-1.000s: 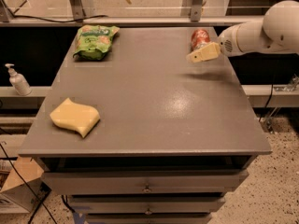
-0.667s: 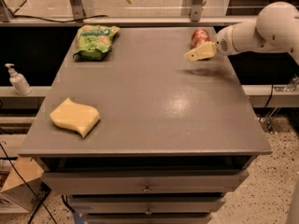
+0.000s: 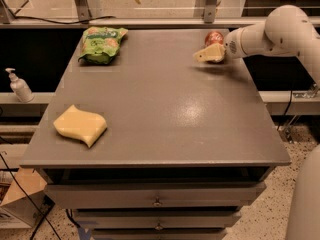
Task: Move coke can near green rice chip bag
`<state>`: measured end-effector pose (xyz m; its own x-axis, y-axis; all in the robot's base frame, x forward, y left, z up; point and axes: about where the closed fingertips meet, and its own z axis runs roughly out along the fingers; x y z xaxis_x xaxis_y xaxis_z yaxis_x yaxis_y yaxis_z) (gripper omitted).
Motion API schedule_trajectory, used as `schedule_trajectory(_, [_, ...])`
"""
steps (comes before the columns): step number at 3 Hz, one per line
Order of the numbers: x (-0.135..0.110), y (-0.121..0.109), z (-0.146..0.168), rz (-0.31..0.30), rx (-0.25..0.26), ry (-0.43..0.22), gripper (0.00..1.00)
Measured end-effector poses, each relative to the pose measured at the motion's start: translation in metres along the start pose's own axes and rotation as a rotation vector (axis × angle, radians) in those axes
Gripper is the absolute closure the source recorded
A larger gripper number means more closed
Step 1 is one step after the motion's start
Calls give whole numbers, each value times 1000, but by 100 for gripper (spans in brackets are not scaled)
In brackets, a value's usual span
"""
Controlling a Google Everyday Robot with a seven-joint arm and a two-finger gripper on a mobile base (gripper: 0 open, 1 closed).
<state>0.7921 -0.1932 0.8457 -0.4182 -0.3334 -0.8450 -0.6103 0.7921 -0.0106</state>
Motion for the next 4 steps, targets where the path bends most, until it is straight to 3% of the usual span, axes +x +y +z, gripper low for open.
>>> schedule_trajectory(1, [-2,0,7,5,1,3,41])
schedule_trajectory(2, [-11,6,8,-29,4,2,64])
schedule_trajectory(3, [-33,25,-2,-89,-27,-33,87])
schedule_trajectory(4, [-57,53,-33,-173,-39,-79,100])
